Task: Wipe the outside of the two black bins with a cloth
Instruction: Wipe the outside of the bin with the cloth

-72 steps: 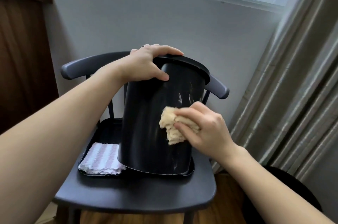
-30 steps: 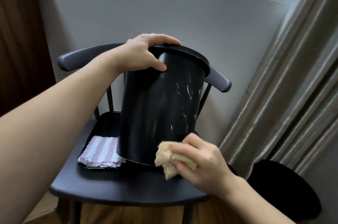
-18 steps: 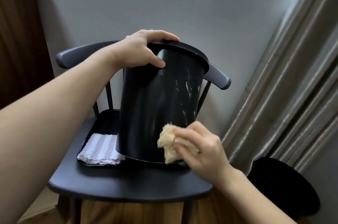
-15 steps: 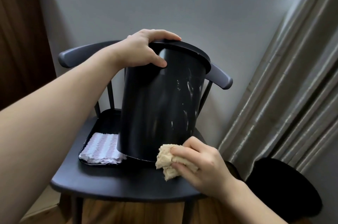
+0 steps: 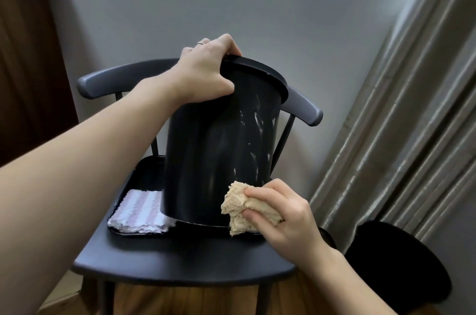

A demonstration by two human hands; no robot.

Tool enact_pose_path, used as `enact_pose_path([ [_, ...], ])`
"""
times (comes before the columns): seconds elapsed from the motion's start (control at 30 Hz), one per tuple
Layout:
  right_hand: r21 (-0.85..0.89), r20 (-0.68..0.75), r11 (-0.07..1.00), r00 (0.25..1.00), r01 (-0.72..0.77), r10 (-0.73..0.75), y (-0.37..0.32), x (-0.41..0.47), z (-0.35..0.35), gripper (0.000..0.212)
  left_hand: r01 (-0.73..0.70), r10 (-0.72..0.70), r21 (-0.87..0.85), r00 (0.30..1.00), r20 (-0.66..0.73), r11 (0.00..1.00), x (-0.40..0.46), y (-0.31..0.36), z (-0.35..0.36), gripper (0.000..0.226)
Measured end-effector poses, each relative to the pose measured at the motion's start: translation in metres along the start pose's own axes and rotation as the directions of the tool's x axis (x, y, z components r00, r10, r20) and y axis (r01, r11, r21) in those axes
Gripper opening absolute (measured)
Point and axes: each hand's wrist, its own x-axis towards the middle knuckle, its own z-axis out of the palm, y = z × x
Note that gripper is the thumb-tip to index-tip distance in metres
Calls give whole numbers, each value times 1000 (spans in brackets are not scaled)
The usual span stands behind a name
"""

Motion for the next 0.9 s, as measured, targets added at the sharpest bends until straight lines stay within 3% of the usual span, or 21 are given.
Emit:
enact_pose_path([
  [0.17, -4, -4, 1000, 1000, 2, -2, -1, -1, 0, 28, -84, 71, 159, 994, 85, 984, -1, 13, -3, 65],
  [0.4, 21, 8, 1000, 1000, 17, -17, -8, 2, -3, 30, -32, 29, 24, 993, 111, 999, 3, 11, -5, 69],
  [0.63, -19, 129, 999, 990, 51, -48, -12, 9, -8, 24, 11, -12, 9, 992, 122, 1000, 9, 3, -5, 70],
  [0.9, -145, -101, 985, 992, -96, 82, -23, 69, -11, 27, -25, 22, 26, 991, 134, 999, 6, 8, -5, 68],
])
